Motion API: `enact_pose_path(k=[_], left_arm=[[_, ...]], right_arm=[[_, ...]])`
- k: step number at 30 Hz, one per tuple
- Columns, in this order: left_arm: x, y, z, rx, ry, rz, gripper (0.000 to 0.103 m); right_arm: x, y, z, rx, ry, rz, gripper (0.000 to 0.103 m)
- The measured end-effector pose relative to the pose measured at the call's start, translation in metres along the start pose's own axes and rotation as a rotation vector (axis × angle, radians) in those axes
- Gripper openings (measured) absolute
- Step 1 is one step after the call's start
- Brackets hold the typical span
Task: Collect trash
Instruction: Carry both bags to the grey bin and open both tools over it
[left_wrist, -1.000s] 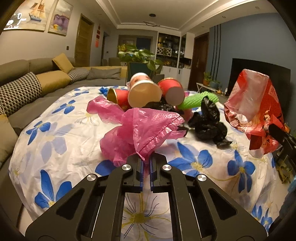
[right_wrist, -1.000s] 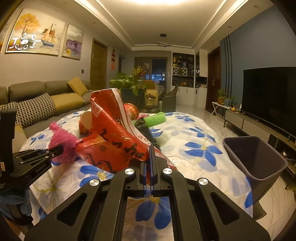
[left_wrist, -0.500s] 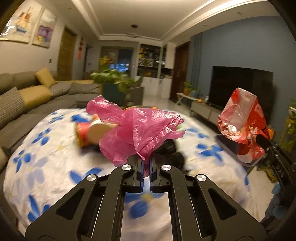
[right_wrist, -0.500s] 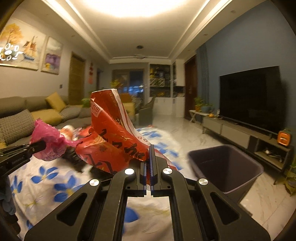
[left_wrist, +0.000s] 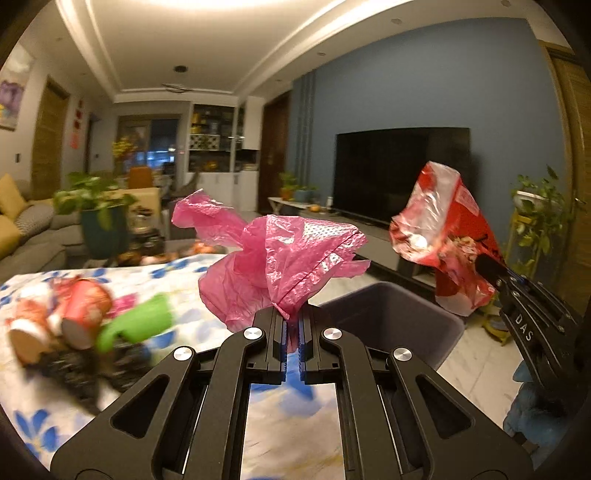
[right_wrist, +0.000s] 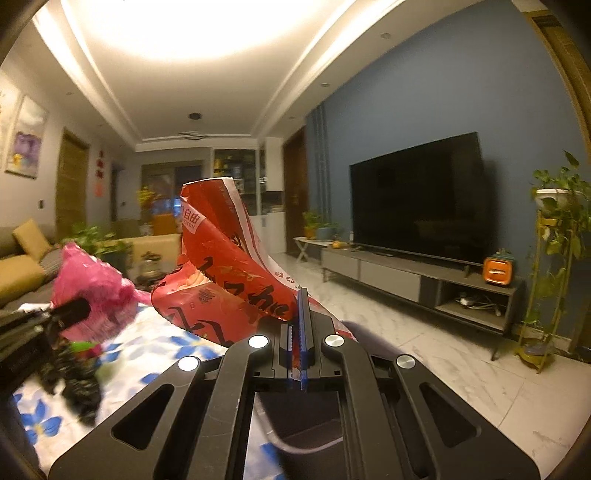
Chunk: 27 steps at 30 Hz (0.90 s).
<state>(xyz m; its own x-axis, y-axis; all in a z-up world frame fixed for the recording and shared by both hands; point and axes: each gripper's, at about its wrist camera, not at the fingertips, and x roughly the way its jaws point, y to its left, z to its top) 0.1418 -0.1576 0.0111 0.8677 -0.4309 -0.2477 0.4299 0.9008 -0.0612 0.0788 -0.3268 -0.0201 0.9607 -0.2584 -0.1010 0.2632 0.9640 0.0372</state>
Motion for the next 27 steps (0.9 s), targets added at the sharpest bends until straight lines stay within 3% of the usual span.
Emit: enact_pose_path(k=[10, 23, 27], left_arm=[[0.077, -0.039, 0.004, 0.004, 0.031, -0.126, 0.004], [0.12, -0.062, 0.003, -0.001, 0.056, -0.208, 0.004], [0.128, -0.065, 0.003, 0.0, 0.063, -0.234, 0.008]], right_arm=[[0.033, -0.036, 0.0, 0.041, 0.021, -0.058, 0.003], [0.065, -0.045, 0.009, 0.076, 0.037, -0.06, 0.004], [0.069, -0.048, 0.01, 0.094, 0.037, -0.051, 0.028]])
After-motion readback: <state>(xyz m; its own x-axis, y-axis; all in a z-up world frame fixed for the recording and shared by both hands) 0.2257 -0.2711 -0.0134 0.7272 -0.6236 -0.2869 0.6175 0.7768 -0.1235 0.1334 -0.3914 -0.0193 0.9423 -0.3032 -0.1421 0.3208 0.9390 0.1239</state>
